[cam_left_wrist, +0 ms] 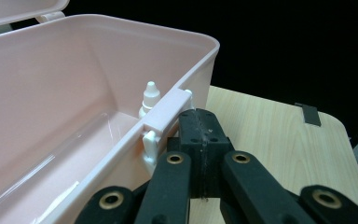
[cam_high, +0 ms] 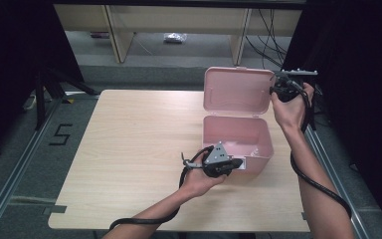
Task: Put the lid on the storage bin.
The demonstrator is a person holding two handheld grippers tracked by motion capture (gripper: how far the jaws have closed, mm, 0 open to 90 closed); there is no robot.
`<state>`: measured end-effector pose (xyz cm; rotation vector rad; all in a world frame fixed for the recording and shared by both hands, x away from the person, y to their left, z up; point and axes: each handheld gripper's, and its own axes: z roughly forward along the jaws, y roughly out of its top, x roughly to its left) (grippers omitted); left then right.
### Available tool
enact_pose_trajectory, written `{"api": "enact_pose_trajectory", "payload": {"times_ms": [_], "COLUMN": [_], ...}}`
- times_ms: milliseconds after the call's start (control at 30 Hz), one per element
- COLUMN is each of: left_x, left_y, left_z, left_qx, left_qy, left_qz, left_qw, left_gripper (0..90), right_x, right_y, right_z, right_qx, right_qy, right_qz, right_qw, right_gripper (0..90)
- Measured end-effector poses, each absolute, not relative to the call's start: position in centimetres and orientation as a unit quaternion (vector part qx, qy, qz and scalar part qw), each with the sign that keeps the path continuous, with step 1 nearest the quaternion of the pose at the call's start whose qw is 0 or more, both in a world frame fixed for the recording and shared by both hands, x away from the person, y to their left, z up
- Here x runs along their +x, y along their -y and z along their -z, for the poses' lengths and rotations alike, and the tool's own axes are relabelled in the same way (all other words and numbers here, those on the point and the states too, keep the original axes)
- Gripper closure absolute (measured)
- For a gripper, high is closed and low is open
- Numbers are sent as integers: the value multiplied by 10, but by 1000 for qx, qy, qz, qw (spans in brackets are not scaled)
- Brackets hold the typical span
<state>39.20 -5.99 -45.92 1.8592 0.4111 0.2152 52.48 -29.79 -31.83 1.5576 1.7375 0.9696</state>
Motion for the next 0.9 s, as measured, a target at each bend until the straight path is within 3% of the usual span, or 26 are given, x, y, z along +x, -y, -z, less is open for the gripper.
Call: {"api": "enact_pose_trajectory", "payload": {"times_ms": [900], "left_x": [392], "left_y": [61], "left_z": [458], "left_qx": [797], "left_qy": [-175], "left_qz": [-93], "left_qw": [571], "left_gripper": [900], "right_x": [507], "right_y": [299], "right_z": [318], "right_qx": [565], "right_qy": [-667], "right_qz": [-361], "right_qw": [326], "right_gripper": [896]}}
